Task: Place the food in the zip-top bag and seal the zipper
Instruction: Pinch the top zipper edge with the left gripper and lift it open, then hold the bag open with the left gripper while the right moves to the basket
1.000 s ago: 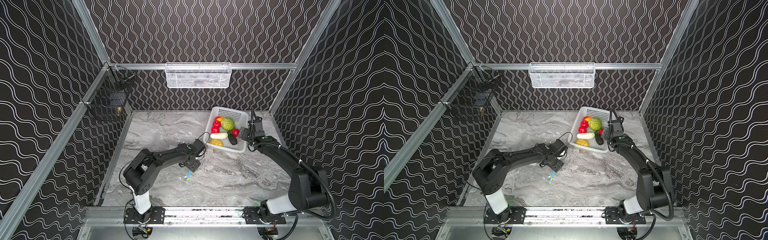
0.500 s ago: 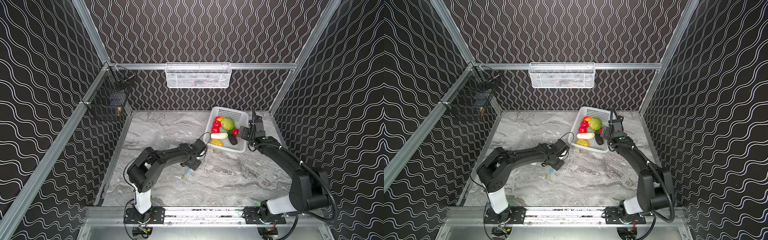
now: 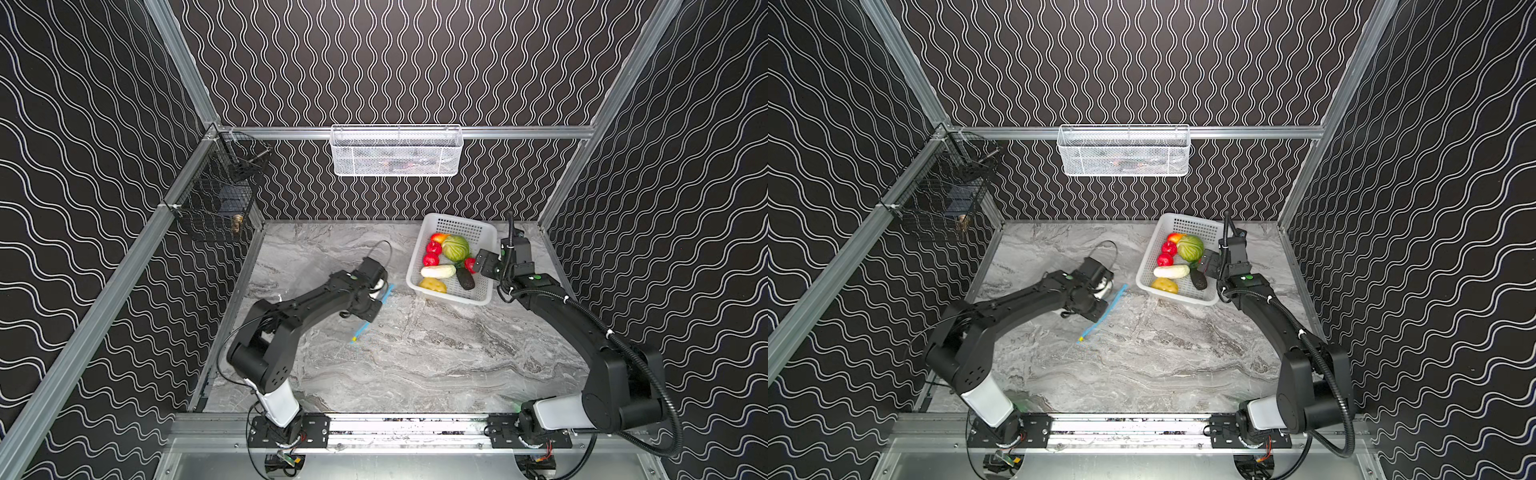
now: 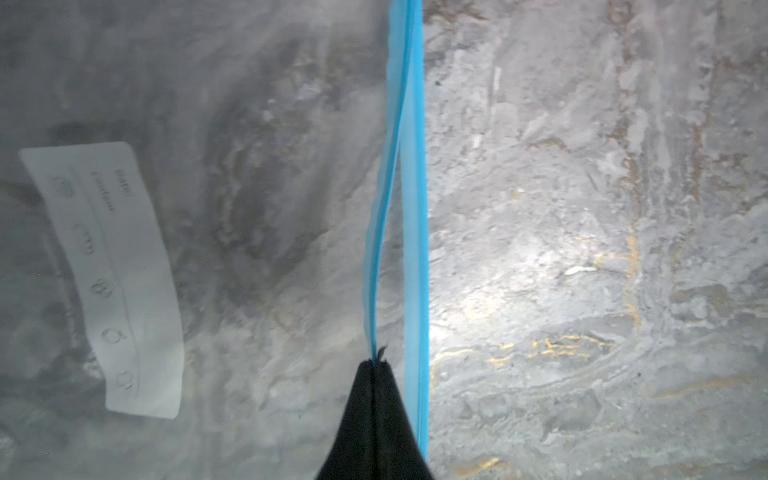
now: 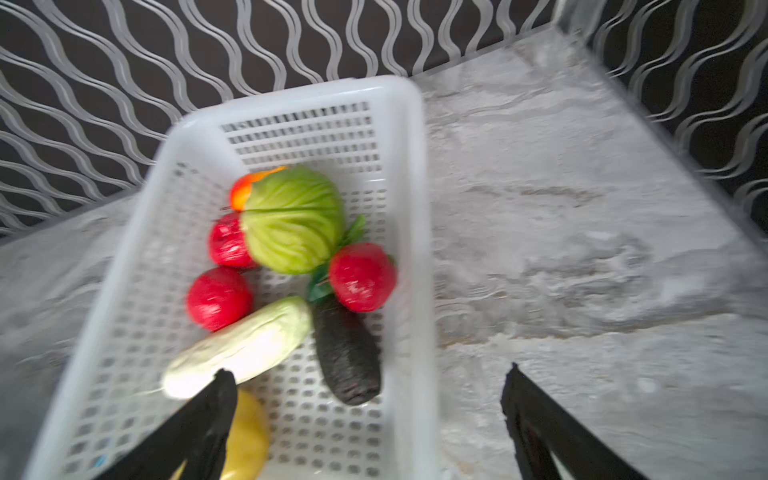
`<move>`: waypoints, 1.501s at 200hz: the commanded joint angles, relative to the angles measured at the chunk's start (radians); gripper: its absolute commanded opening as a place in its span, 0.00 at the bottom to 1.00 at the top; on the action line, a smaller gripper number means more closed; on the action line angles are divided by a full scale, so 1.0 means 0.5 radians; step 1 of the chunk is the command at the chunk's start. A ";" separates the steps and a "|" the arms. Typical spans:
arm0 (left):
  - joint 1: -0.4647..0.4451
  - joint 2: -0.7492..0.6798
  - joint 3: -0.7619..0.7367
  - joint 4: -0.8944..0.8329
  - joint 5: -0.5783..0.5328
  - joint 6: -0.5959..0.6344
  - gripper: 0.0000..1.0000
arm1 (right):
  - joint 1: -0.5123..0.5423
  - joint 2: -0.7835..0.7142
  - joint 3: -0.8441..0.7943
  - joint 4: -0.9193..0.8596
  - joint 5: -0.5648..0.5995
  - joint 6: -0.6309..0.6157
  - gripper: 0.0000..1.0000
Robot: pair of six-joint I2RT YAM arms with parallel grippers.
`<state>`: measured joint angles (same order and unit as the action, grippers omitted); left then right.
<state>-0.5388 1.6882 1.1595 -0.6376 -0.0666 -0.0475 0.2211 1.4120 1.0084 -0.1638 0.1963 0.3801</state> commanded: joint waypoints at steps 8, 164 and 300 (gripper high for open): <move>0.071 -0.090 0.056 -0.101 0.171 0.082 0.00 | 0.128 -0.032 0.006 0.103 -0.150 0.133 0.99; 0.273 -0.385 0.345 -0.320 0.179 0.223 0.00 | 1.090 0.490 0.353 0.238 -0.279 0.690 0.99; 0.287 -0.498 0.457 -0.308 0.066 0.299 0.00 | 1.282 0.793 0.875 -0.101 -0.182 0.745 0.99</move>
<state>-0.3988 1.4521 1.3918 -0.8131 -0.0124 0.0814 0.8558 1.7916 1.4197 -0.2131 0.1181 0.7197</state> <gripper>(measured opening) 0.048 0.993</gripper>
